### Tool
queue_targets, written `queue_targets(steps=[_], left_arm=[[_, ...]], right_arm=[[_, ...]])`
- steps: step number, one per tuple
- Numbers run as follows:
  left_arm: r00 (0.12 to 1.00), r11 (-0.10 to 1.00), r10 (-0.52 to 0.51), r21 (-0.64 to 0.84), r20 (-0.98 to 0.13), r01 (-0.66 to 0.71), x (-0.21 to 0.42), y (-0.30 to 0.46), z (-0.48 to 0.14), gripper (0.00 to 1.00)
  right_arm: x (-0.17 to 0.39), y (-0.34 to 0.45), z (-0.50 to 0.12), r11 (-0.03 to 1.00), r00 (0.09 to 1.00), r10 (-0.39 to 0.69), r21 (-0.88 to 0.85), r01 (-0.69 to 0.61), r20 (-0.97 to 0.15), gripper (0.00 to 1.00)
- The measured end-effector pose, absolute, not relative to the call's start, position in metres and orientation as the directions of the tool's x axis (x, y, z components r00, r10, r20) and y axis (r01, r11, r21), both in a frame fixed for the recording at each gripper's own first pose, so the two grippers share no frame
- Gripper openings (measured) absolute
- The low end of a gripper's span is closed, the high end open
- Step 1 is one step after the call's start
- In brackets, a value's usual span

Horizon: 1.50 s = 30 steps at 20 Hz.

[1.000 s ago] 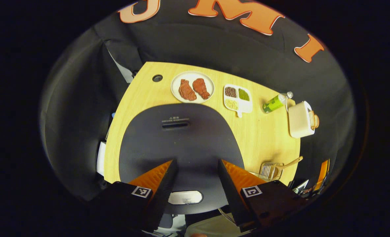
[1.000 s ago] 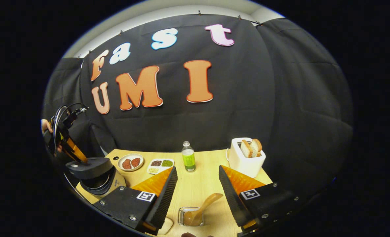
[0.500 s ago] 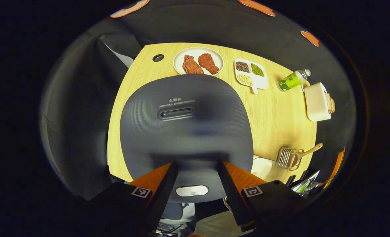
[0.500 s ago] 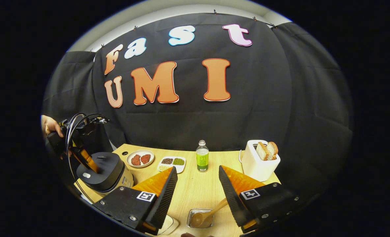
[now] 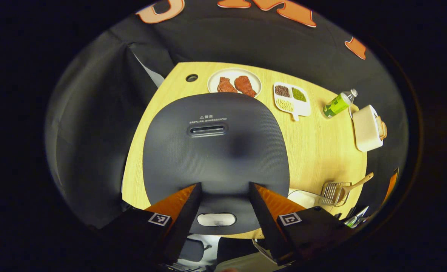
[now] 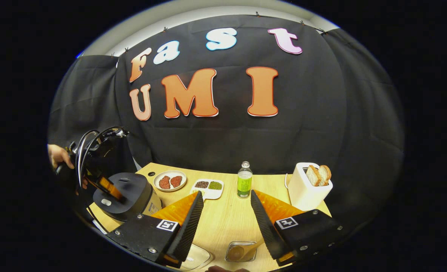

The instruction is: Close the left gripper, press the button to open the rice cooker; take a wooden spoon from the chopstick holder with the right hand, scoop a spoonful of rice and pour it into the rice cooker, then put the wooden spoon back into the chopstick holder.

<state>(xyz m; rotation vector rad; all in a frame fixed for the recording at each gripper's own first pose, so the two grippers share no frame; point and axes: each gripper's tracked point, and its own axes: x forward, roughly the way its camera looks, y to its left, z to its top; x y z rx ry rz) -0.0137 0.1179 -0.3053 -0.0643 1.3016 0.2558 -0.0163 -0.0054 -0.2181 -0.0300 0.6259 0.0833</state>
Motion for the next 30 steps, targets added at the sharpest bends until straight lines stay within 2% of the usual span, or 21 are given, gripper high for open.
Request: queue_targets(steps=[3,4,8,12,16,17,18,20,21,23,24,25,26,28,29,30], left_arm=[[0.398,0.966,0.200,0.112,-0.895,-0.234,-0.012,0.118,-0.310,0.87],[0.433,0.963,0.222,0.126,-0.874,-0.239,-0.012,0.119,-0.308,0.89],[0.565,0.961,0.267,0.168,-0.781,-0.222,-0.012,0.113,-0.293,0.87],[0.745,0.959,0.285,0.179,-0.604,-0.222,0.007,0.107,-0.234,0.87],[0.872,0.957,0.279,0.197,-0.403,-0.215,0.018,0.094,-0.161,0.87],[0.897,0.960,0.265,0.187,-0.355,-0.210,0.017,0.087,-0.139,0.94],[0.915,0.963,0.253,0.174,-0.313,-0.207,0.015,0.082,-0.120,0.86],[0.940,0.967,0.239,0.152,-0.242,-0.207,0.008,0.075,-0.085,0.94],[0.949,0.967,0.237,0.141,-0.209,-0.210,0.002,0.072,-0.073,0.90],[0.967,0.972,0.215,0.121,-0.139,-0.199,0.000,0.066,-0.052,0.94],[0.971,0.972,0.212,0.122,-0.107,-0.198,-0.002,0.065,-0.044,0.94],[0.975,0.972,0.208,0.129,-0.076,-0.197,-0.004,0.064,-0.037,0.93],[0.977,0.971,0.207,0.135,-0.043,-0.200,-0.006,0.063,-0.030,0.93],[0.980,0.972,0.200,0.129,-0.014,-0.197,-0.011,0.059,-0.027,0.93],[0.980,0.973,0.197,0.124,-0.002,-0.195,-0.012,0.058,-0.026,0.93],[0.982,0.974,0.191,0.121,0.005,-0.190,-0.013,0.056,-0.023,0.93]], right_arm=[[-0.013,0.007,-0.218,0.995,0.807,0.086,0.007,-0.101,-0.585,0.79],[-0.011,0.014,-0.216,0.993,0.806,0.100,0.015,-0.113,-0.583,0.79],[0.002,0.030,-0.198,0.990,0.835,0.126,0.013,-0.141,-0.536,0.79],[0.012,0.037,-0.176,0.986,0.872,0.137,-0.020,-0.166,-0.469,0.79],[0.018,0.045,-0.149,0.983,0.906,0.155,-0.028,-0.180,-0.394,0.81],[0.018,0.045,-0.142,0.983,0.913,0.157,-0.030,-0.182,-0.377,0.81],[0.020,0.045,-0.134,0.983,0.920,0.159,-0.033,-0.182,-0.358,0.81],[0.023,0.048,-0.119,0.981,0.934,0.173,-0.032,-0.193,-0.311,0.81],[0.023,0.050,-0.111,0.979,0.940,0.184,-0.029,-0.201,-0.287,0.81],[0.022,0.051,-0.099,0.978,0.949,0.197,-0.025,-0.209,-0.247,0.81],[0.022,0.051,-0.093,0.977,0.952,0.200,-0.025,-0.211,-0.230,0.86],[0.021,0.052,-0.087,0.977,0.956,0.202,-0.027,-0.212,-0.215,0.86],[0.022,0.052,-0.083,0.976,0.959,0.205,-0.028,-0.214,-0.196,0.81],[0.022,0.055,-0.075,0.976,0.965,0.211,-0.020,-0.217,-0.153,0.81],[0.015,0.054,-0.075,0.976,0.966,0.213,-0.014,-0.218,-0.148,0.86],[0.012,0.055,-0.078,0.975,0.964,0.219,-0.009,-0.223,-0.153,0.77]])
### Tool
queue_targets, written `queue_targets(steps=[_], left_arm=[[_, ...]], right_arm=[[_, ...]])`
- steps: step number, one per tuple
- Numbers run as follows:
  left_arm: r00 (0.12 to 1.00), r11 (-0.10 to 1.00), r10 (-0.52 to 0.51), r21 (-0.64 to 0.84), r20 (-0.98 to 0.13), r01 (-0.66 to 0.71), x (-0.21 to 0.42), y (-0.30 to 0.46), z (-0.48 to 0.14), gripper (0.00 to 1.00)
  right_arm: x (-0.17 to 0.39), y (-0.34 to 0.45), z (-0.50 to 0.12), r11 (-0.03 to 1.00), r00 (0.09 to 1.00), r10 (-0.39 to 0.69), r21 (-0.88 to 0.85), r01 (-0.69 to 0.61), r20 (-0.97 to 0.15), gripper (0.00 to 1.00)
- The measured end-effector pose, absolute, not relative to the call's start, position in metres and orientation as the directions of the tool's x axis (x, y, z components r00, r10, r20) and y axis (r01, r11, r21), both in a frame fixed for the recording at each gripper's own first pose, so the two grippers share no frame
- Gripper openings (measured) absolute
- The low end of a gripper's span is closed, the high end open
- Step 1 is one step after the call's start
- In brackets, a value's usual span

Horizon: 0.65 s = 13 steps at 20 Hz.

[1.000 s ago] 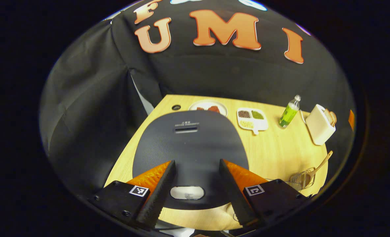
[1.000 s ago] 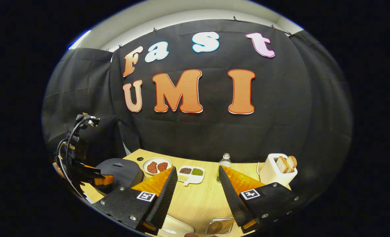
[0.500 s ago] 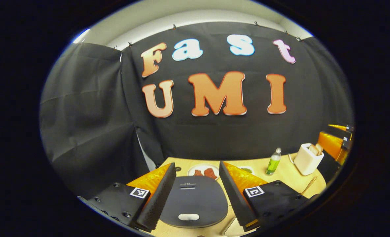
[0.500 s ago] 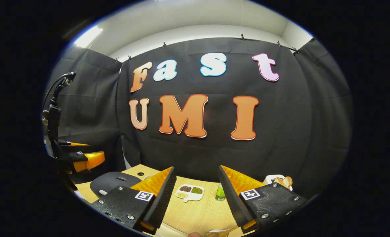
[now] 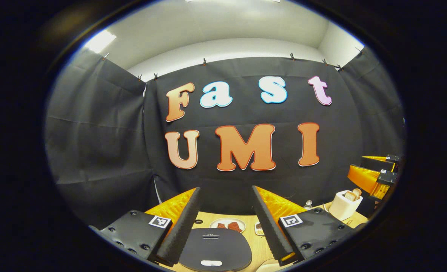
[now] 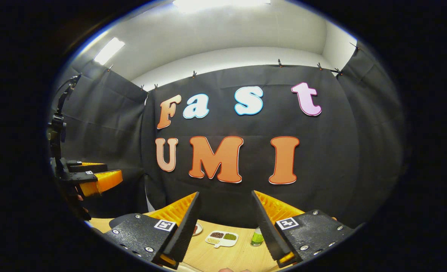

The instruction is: Close the left gripper, press the button to open the rice cooker; take a wooden spoon from the chopstick holder with the right hand, scoop a spoonful of rice and pour it into the rice cooker, then put the wooden spoon back into the chopstick holder.

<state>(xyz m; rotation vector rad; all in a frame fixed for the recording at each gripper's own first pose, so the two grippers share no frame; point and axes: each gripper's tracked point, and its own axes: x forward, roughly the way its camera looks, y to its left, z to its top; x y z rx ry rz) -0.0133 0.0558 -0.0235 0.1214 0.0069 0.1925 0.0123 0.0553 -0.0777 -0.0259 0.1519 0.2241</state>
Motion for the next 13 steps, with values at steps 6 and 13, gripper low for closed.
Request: queue_targets(steps=[6,13], left_arm=[[0.981,0.972,0.189,0.136,0.036,-0.192,-0.027,0.048,-0.023,0.93],[0.983,0.969,0.174,0.168,0.054,-0.181,-0.030,0.040,-0.020,0.86]], right_arm=[[0.008,0.060,-0.077,0.972,0.962,0.234,-0.002,-0.236,-0.140,0.87],[0.006,0.059,-0.075,0.973,0.965,0.228,0.008,-0.229,-0.127,0.82]])
